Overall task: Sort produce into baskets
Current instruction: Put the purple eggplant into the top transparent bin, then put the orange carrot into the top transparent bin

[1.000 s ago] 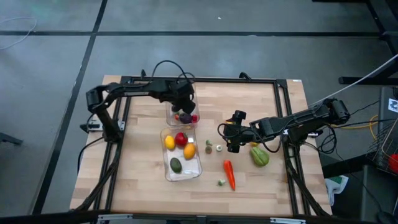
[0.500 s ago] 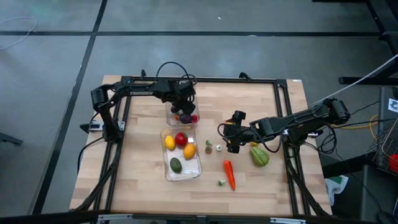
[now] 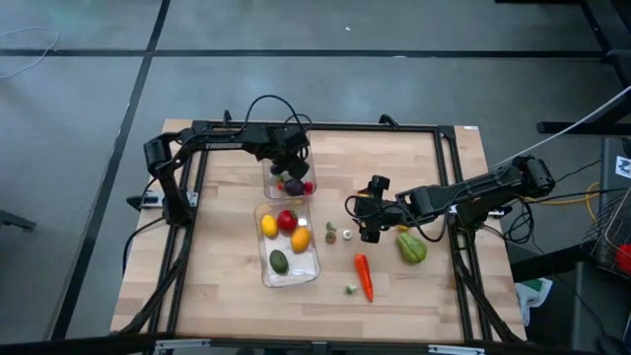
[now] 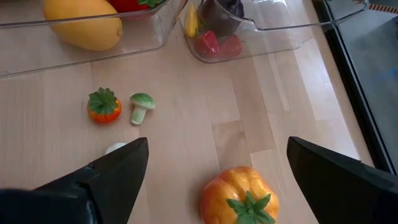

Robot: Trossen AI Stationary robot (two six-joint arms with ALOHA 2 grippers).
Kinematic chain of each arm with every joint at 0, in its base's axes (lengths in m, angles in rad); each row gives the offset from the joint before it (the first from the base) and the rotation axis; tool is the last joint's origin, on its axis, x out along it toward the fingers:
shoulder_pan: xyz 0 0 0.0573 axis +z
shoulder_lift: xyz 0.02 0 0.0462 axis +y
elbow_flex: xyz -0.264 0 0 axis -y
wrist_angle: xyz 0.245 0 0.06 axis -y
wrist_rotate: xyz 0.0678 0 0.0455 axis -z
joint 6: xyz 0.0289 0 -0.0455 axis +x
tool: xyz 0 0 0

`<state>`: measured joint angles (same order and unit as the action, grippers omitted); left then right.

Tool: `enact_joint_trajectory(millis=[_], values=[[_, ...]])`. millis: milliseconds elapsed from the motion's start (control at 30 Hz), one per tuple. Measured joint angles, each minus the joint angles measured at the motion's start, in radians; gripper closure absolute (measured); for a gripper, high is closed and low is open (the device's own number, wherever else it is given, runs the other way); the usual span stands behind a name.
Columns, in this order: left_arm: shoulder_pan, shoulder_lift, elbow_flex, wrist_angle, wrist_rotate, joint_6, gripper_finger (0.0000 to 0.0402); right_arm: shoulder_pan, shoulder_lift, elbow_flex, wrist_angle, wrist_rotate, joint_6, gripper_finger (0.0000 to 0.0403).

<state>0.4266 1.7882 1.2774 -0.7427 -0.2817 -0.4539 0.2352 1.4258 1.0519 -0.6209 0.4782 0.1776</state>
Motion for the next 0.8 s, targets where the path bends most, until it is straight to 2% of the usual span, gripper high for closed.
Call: enact_joint_trajectory(millis=[167,400,533,633,800], values=[[0.0,0.0,0.0,-0.005,0.0,0.042,0.024,0.0,0.0,0.0,0.0,0.0,0.0,0.0024],[0.0,0.012,0.0,0.003,0.0,0.042,0.0171,0.0,0.0,0.0,0.001,0.0,0.0,0.0024],[0.0,0.012,0.0,0.0,0.0,0.045,0.0153,0.0,0.0,0.0,0.002,-0.003,0.0,0.0024],[0.0,0.012,0.0,0.0,0.0,0.045,0.0152,0.0,0.0,0.0,0.002,-0.082,0.006,0.0024],[0.0,0.012,0.0,-0.001,0.0,0.046,0.0151,0.0,0.0,0.0,0.002,-0.3,0.1,0.0024]])
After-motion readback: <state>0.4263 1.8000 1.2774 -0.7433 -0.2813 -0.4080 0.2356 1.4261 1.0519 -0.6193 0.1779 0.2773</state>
